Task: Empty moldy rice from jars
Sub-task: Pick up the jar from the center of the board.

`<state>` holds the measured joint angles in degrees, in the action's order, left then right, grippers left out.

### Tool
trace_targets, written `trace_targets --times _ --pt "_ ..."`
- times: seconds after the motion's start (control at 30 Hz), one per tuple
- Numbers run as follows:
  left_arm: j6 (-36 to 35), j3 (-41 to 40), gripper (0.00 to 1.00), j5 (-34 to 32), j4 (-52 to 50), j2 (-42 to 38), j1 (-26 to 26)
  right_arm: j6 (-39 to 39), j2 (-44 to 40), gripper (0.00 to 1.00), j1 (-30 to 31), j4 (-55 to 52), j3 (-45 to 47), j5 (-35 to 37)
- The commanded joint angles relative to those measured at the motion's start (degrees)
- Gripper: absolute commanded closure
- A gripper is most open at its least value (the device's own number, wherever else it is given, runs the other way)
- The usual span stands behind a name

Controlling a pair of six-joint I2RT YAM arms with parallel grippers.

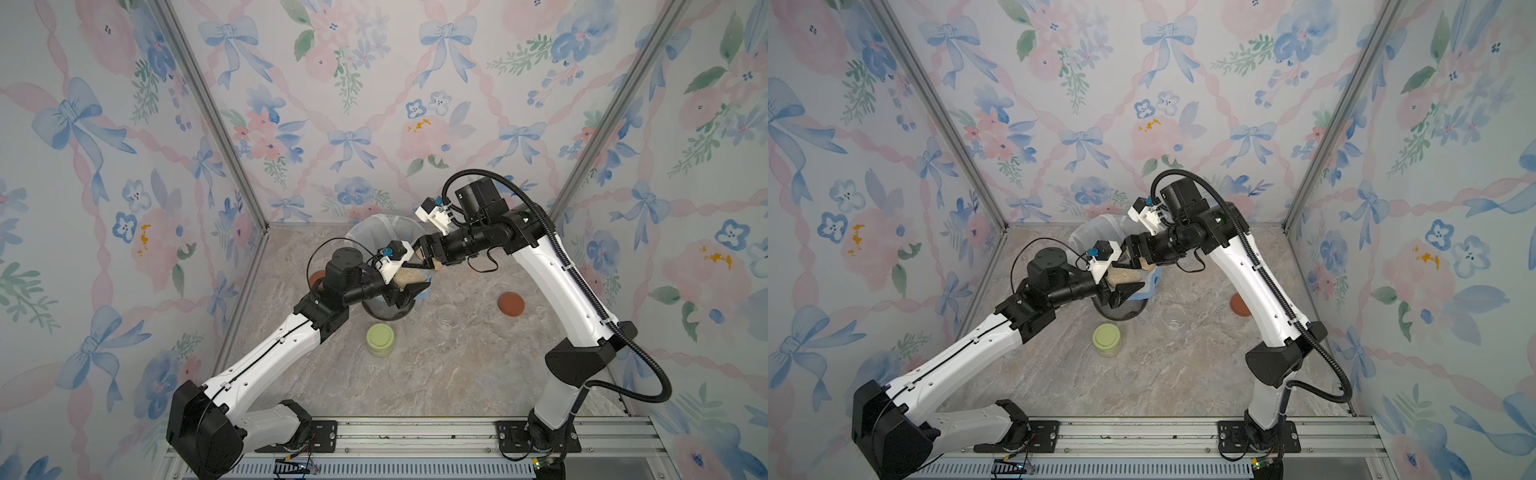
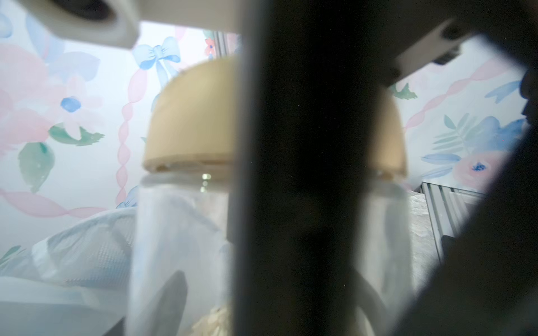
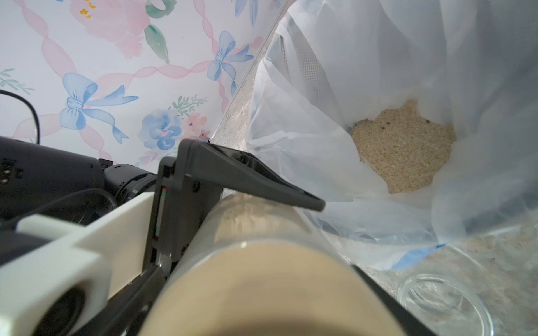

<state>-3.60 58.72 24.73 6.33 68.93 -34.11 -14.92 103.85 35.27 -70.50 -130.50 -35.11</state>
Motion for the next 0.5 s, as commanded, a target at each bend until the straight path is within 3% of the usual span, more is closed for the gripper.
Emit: trace_targets --times 0.0,0.33,0.47 --pt "4.16 0.62 1.0 -2.36 6.81 -2.35 1.37 0.32 -0.32 0.03 -0.2 0.48 -2.17 -0.2" --pt "6.3 -0.02 1.0 -3.46 8.72 -2.48 3.84 0.22 -1.53 0.03 -0.81 1.09 -1.95 0.73" --pt "8.05 0.43 1.0 -5.27 9.29 -1.82 4.83 -4.9 -3.87 0.03 -0.81 7.77 1.04 3.19"
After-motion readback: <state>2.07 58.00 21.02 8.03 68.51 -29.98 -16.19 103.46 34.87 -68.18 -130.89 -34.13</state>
